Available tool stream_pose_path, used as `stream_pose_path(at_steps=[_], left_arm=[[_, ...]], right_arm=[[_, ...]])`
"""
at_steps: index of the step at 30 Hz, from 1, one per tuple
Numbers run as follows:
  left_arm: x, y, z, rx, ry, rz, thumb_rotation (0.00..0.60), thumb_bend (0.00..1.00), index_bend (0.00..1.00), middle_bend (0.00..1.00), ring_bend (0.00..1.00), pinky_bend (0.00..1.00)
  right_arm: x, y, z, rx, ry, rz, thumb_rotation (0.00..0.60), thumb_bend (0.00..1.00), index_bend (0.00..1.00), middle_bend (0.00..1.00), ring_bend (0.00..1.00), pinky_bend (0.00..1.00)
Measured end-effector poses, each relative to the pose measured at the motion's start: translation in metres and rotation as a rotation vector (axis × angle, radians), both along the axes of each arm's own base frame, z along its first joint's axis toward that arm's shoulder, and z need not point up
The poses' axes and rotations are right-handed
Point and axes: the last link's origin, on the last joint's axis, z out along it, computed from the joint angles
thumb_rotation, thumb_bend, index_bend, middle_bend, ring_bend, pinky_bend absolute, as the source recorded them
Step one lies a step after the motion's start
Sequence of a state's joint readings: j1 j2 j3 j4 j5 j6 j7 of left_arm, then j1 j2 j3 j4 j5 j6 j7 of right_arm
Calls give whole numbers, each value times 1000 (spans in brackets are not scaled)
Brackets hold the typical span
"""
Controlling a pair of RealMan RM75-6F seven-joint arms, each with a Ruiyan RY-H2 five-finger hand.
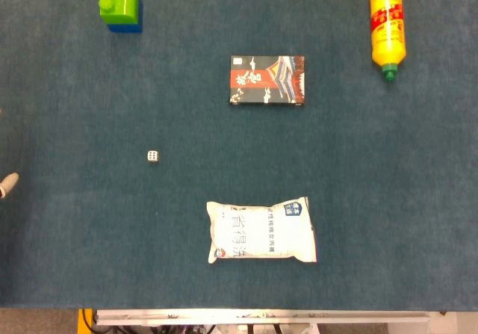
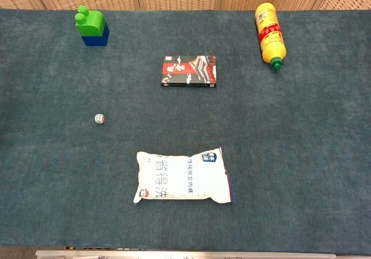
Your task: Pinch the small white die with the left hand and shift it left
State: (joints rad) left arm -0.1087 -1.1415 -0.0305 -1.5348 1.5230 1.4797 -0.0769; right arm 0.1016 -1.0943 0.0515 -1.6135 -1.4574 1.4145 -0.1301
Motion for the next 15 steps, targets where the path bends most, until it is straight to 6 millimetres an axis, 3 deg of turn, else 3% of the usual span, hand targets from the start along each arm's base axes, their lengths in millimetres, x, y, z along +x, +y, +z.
stream_pose_path(at_steps=[9,15], left_arm=[[-2,2,-8,-38,14,6,600,135,183,249,190,509],[7,2,-17,-80,-2,-38,600,134,192,252,209,523]], right_arm=[[3,-1,8,-36,-7,10,600,475,340,352,366,482],[7,0,18,-85,-17,29,600,475,340,352,366,476]])
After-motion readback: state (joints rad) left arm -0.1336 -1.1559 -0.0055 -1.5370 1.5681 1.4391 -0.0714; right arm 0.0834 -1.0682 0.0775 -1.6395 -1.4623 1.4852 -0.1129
